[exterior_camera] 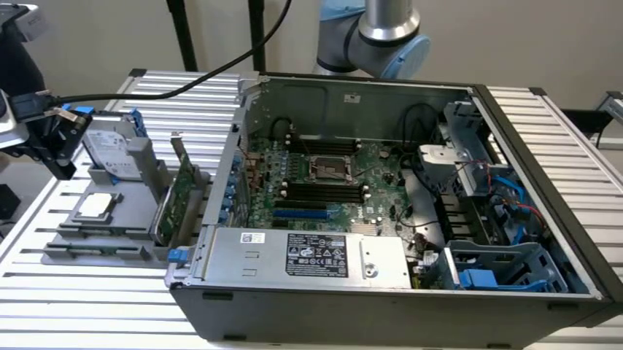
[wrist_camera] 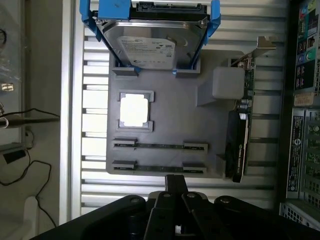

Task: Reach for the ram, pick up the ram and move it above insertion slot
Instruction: 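Pick up the ram and move it above insertion slot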

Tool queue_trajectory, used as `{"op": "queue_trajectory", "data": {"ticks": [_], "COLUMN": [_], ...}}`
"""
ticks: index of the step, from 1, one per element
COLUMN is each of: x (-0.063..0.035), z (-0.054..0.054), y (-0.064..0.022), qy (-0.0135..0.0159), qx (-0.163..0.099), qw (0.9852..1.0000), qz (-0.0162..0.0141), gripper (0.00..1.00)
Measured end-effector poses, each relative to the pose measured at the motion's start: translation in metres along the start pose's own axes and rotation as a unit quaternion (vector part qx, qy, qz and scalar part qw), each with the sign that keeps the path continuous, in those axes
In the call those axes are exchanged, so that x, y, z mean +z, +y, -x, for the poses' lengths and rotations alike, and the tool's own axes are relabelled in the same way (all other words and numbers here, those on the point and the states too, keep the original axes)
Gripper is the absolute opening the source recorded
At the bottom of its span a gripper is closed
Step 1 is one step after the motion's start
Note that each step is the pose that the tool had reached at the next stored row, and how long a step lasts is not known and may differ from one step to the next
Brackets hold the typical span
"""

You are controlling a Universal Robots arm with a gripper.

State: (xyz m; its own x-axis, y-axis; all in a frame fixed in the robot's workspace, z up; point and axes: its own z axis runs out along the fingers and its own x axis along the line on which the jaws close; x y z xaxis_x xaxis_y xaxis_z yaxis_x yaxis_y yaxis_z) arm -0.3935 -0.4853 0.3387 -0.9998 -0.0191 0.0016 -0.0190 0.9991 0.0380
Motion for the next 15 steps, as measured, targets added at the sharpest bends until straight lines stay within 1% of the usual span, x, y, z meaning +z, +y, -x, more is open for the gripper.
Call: {"op": "queue_trajectory", "data": {"ticks": [10,13,15], "x": [0.0000,0.0000,0.0001], "z": [-0.0004,-0.0005,-0.0005], "y": [0.0000,0.0000,0.0001], "qy": [0.0001,0.0010,0.0017], "qx": [-0.001,-0.026,-0.045], "qw": [1.0000,0.9996,0.9990], "qz": [0.0000,0.0000,-0.0001], "gripper": [0.11,0.11,0.11]}}
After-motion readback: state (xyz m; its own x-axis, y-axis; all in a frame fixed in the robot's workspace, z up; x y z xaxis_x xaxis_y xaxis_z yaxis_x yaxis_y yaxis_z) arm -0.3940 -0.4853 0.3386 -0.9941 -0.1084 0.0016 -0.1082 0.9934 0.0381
